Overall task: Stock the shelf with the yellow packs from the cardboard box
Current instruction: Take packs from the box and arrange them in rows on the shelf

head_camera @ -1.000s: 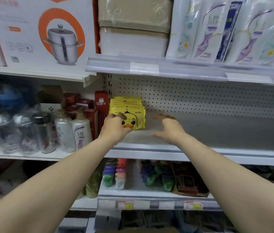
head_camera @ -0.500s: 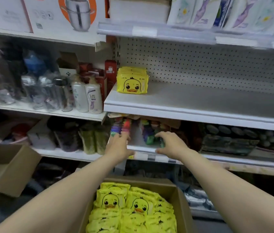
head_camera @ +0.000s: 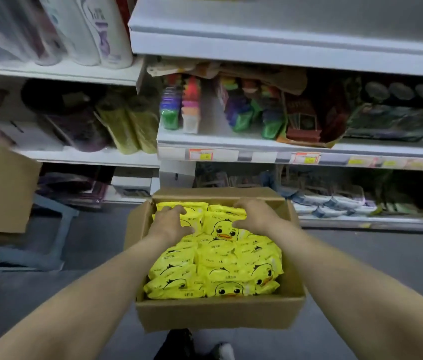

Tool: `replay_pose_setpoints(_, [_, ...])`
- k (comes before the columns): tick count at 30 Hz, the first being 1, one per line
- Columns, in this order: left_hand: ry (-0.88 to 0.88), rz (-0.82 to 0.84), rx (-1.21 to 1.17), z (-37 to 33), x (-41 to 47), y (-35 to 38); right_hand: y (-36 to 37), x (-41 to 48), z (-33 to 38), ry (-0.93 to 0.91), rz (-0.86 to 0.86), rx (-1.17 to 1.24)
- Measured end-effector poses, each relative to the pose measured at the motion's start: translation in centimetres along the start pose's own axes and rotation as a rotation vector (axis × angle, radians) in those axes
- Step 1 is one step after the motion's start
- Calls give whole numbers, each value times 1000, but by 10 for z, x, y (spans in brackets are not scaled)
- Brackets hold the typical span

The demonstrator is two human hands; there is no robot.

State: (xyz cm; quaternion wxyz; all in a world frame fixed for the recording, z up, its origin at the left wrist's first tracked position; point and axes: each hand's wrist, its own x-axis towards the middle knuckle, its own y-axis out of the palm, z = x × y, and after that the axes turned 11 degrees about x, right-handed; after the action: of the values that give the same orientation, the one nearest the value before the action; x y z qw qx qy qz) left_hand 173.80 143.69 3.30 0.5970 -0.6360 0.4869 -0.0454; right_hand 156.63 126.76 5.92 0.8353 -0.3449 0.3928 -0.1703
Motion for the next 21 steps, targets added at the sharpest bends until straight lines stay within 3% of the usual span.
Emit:
replay_pose_setpoints(4, [-1, 40, 47, 26, 34, 25, 33, 31, -20, 122, 67, 64])
replay_pose_setpoints(9, [49, -85, 146, 42, 68, 39, 59, 68, -30, 198, 57, 78])
replay_pose_setpoints(13, [89, -61, 189, 48, 81, 47, 70, 86, -34, 240, 40, 58])
replay_pose_setpoints(21, [107, -47, 385, 57, 91, 53, 86, 98, -39, 266, 100, -152])
